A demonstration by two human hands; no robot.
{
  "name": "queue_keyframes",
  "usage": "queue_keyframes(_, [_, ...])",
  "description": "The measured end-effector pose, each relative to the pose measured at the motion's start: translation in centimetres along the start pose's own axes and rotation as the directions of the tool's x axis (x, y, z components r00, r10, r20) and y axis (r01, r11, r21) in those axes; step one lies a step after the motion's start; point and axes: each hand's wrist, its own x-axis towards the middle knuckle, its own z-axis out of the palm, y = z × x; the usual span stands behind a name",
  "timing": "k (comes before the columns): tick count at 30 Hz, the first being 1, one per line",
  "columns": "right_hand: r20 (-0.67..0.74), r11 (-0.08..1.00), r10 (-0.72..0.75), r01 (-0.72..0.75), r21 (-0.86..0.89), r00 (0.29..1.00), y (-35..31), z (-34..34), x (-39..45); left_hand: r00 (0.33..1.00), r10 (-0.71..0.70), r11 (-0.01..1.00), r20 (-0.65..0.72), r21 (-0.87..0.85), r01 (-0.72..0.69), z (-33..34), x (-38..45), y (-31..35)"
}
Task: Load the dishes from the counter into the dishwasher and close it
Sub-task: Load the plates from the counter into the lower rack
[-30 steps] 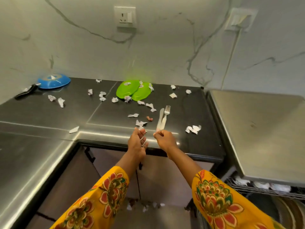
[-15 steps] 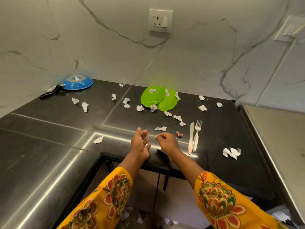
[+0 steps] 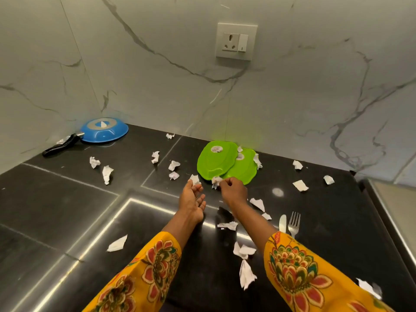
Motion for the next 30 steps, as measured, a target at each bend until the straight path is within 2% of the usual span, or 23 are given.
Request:
queue_keyframes(8, [0.019, 0.999, 0.028, -0.029, 0.036, 0.999, 0.4, 0.0, 6.5, 0.998, -0.066, 0.998, -0.006, -0.01, 0.066, 4.6, 4.7, 1.9])
queue_keyframes(13, [0.035, 0.997, 0.039, -0.042, 0.072, 0.999, 0.6, -0.4, 8.2, 0.992, -0.101, 0.985, -0.079, -0.145, 0.088, 6.0, 6.9, 2.7])
queue_keyframes(16, [0.028, 0.994, 0.044, -0.046, 0.096, 0.999, 0.7, -0.5, 8.7, 0.987, -0.061, 0.995, -0.152, -0.094, 0.047, 6.3, 7.9, 3.0])
queue_keyframes(18, [0.018, 0.992, 0.045, -0.047, 0.12, 0.999, 0.6, -0.8, 8.6, 0.989, -0.038, 0.995, -0.146, -0.099, 0.023, 6.7, 7.8, 3.5])
queue_keyframes(22, [-0.004, 0.986, 0.058, -0.056, 0.159, 0.998, 0.3, -1.4, 7.9, 0.995, 0.073, 0.96, -0.071, -0.267, -0.089, 7.5, 6.4, 4.3])
queue_keyframes(25, [-0.014, 0.98, 0.064, -0.06, 0.189, 0.998, 0.1, -1.7, 7.0, 0.988, 0.145, 0.932, -0.046, -0.329, -0.152, 7.7, 4.0, 4.5])
queue_keyframes(30, [-0.049, 0.967, 0.067, -0.053, 0.25, 0.997, -0.6, -2.7, 3.7, 0.99, 0.134, 0.913, -0.05, -0.381, -0.143, 5.3, 0.5, 3.4])
